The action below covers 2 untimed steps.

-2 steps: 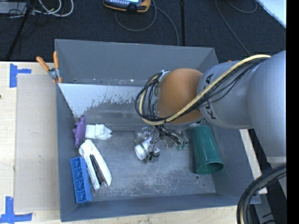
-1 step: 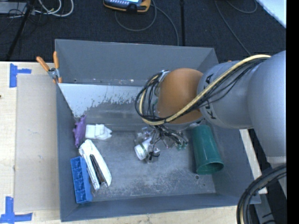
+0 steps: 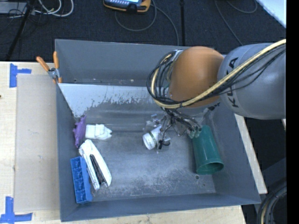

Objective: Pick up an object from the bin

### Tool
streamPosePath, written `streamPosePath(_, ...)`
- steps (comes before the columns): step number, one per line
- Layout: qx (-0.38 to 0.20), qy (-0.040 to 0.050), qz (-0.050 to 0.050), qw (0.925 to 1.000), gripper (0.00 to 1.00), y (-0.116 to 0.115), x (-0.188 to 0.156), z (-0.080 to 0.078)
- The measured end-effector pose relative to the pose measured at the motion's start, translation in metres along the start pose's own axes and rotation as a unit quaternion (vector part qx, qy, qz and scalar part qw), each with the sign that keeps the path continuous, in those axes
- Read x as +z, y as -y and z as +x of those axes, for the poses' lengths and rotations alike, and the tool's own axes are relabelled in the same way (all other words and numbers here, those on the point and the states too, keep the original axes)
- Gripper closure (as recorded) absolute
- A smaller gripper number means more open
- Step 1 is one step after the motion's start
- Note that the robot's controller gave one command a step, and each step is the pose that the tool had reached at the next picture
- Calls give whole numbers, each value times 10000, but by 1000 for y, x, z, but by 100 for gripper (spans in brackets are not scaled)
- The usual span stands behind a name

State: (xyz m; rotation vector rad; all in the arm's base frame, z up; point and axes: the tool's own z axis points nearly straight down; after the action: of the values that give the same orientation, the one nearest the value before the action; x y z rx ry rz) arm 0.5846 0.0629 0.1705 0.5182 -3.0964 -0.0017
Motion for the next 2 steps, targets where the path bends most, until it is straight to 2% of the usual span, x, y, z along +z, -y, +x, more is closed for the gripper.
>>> streamPosePath(1, 2, 0, 0, 10000, 100, 0, 0, 0)
streamPosePath(2, -112, -38, -12, 9999, 100, -2, -41, 6)
